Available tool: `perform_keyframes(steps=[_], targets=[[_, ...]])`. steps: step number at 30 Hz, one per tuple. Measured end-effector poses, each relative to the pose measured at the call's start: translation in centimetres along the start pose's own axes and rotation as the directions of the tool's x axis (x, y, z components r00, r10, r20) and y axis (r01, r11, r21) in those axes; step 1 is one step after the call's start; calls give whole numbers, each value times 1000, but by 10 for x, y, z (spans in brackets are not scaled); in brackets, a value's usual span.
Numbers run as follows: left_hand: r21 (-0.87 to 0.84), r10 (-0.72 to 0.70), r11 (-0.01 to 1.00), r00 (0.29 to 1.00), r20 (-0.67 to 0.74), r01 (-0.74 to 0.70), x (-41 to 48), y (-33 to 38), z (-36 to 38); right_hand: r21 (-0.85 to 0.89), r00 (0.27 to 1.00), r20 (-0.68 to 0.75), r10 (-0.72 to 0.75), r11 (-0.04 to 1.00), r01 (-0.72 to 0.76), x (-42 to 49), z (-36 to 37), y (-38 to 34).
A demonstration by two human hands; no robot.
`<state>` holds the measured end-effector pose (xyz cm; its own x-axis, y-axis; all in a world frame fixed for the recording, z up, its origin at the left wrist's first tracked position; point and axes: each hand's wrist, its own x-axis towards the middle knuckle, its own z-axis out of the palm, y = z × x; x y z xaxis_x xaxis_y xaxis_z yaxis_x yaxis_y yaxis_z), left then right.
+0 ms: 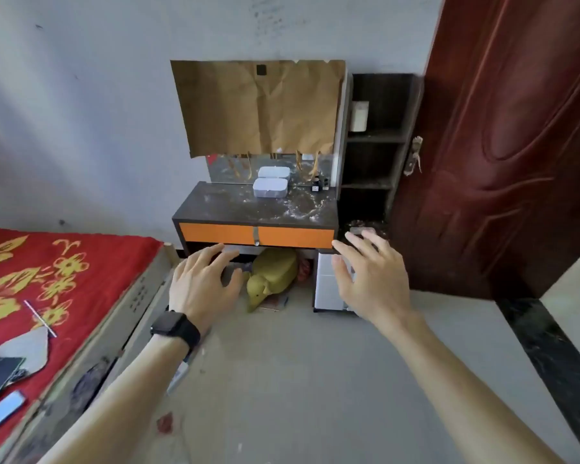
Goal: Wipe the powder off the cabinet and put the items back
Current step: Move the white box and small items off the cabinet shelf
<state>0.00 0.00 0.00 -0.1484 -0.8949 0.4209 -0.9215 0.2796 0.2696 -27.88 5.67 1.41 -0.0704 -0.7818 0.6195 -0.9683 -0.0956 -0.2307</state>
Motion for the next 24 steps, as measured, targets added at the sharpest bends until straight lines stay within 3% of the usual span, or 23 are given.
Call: perform_keyframes(steps=[6,13,24], targets=[[-20,-56,998,993,108,59,86,-35,53,-34,997,80,14,999,-11,76,70,6],[-37,-77,996,988,130,82,193,-82,93,-67,992,113,56,997,-48,157,144,7],[70,-83,995,978,193,70,343,-152,186,-18,974,203,101,995,-99,273,289,38]])
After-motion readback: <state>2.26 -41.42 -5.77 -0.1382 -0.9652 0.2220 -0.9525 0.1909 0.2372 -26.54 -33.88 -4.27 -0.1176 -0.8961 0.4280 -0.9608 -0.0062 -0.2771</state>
